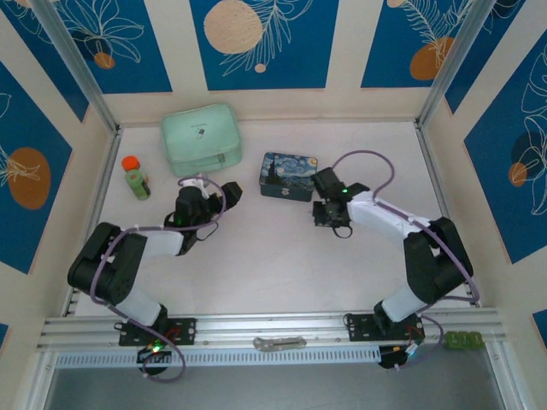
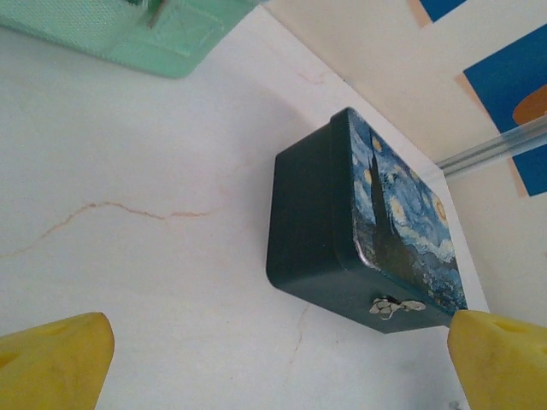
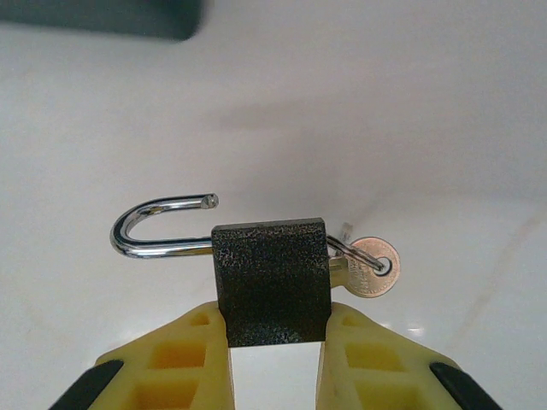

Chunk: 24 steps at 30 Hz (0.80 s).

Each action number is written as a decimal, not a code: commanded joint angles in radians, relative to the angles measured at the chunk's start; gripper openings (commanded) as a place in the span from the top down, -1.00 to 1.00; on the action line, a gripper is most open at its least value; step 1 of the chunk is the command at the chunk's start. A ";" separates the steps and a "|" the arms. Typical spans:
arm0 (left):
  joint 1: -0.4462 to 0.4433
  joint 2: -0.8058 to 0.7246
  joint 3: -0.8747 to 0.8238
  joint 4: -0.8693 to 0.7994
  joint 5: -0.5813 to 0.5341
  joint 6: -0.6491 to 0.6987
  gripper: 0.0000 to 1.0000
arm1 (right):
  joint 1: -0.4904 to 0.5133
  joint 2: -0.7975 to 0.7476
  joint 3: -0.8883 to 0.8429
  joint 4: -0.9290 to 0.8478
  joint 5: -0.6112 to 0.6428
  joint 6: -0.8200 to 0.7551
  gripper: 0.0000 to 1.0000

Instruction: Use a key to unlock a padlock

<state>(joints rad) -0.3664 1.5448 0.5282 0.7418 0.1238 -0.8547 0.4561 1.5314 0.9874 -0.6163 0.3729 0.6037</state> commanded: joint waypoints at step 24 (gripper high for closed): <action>0.186 -0.416 0.026 -0.526 -0.340 0.329 -0.99 | -0.172 -0.058 -0.090 0.145 -0.021 0.035 -0.54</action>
<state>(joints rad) -0.2111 1.1854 0.5091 0.3401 -0.1009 -0.6426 0.3008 1.5608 0.8944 -0.4900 0.3626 0.6739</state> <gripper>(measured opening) 0.997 0.759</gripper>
